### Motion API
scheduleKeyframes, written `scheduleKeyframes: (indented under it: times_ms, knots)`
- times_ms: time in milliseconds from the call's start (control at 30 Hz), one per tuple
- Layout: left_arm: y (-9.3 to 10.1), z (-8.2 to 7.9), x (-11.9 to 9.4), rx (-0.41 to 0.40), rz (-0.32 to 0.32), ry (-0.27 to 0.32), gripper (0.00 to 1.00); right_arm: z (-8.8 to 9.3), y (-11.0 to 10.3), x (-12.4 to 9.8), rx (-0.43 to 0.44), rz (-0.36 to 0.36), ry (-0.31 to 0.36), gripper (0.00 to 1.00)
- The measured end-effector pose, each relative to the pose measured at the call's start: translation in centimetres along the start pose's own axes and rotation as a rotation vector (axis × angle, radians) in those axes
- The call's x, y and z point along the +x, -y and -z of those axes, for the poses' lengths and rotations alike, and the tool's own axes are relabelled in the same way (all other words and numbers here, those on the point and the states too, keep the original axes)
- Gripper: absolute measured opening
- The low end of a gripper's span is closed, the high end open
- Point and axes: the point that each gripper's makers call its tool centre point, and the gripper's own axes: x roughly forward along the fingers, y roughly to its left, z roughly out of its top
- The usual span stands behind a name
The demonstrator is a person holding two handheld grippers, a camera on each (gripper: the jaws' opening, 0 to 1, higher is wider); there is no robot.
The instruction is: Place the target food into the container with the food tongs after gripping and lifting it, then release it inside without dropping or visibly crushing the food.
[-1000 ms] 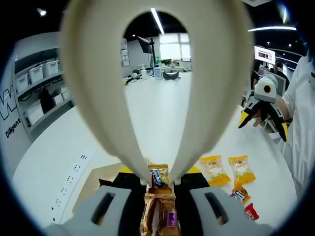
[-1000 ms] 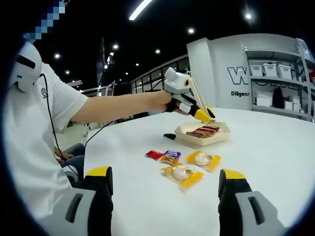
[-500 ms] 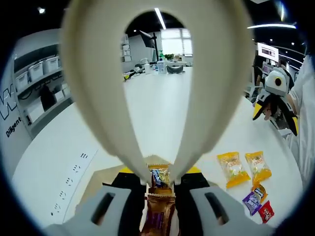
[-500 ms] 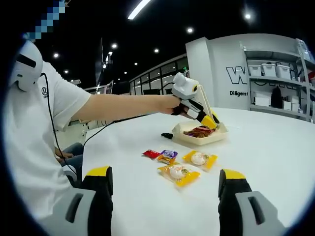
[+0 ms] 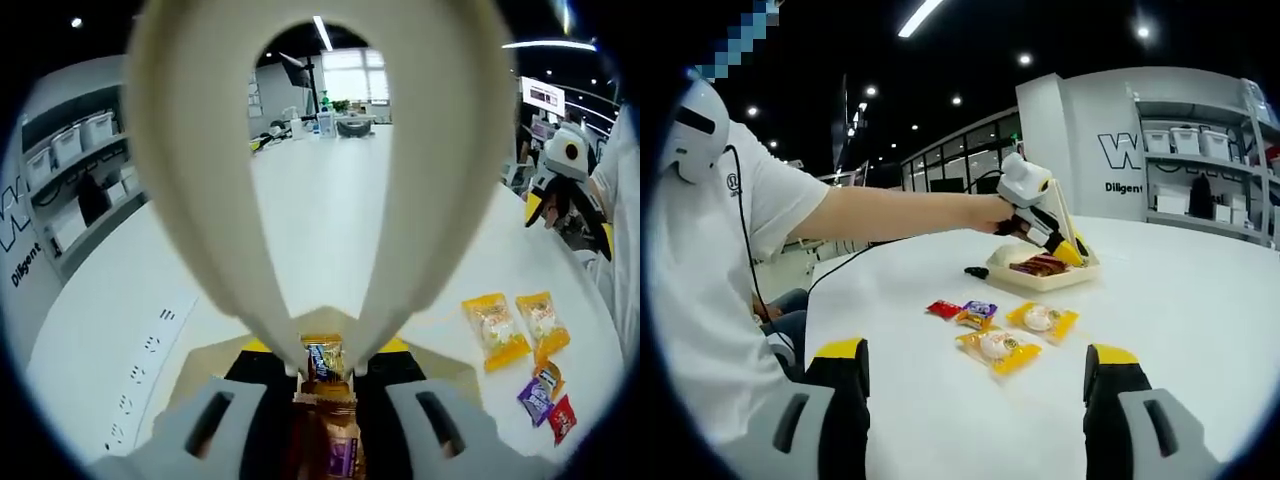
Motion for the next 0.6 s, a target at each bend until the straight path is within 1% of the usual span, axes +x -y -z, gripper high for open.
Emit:
scheduleKeyframes:
  times_ms: [467, 600]
  knots:
    - [-0.22, 0.81, 0.58, 0.010, 0.009, -0.023, 0.20, 0.21, 0.48, -0.35, 0.006, 0.008, 0.001, 0.89]
    - [-0.34, 0.80, 0.58, 0.010, 0.008, -0.021, 0.21, 0.36, 0.46, -0.41, 0.002, 0.009, -0.003, 0.89]
